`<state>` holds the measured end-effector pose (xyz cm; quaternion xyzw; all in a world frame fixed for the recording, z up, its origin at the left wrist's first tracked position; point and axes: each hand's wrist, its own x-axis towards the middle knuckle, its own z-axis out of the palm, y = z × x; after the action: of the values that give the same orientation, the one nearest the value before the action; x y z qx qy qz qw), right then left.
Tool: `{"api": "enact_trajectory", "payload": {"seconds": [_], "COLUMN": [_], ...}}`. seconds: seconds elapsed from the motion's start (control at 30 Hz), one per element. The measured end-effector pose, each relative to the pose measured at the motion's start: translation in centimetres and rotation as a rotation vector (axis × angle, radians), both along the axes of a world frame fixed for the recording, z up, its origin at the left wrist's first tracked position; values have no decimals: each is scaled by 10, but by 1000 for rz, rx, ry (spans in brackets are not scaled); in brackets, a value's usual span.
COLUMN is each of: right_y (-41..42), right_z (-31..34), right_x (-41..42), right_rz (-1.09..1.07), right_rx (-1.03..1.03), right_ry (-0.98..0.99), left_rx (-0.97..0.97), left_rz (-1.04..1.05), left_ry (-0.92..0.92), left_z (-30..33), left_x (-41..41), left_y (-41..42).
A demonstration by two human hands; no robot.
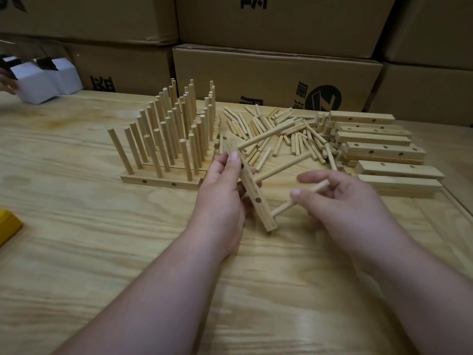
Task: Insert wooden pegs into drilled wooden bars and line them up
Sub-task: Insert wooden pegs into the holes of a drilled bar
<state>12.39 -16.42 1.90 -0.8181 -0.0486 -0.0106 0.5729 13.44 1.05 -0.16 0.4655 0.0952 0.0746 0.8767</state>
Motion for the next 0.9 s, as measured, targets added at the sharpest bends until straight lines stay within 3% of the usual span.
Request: {"api": "enact_trajectory", "payload": {"seconds": [0.1,0.3,0.67,0.77,0.9], "right_y": [-8,-8,-8,-10,-14], "right_z": [-3,-12,-23,-23,-22], "right_x": [6,6,8,11,17], "right_rz": [-90,11,30,-42,-124], "right_rx": [43,-187,-148,-87,-3], "right_ry": [-41,-82,-138,-170,-241], "left_rx": [-48,-98,-112,-10,290], "left_rz": [-19,1,23,-36,-179], "left_ry": [1,-18,-19,-26,-31], "left_z": [1,4,2,1,-4], "left_x": [0,-1,-2,-1,-4], "left_y": [1,1,0,-1,-8]}}
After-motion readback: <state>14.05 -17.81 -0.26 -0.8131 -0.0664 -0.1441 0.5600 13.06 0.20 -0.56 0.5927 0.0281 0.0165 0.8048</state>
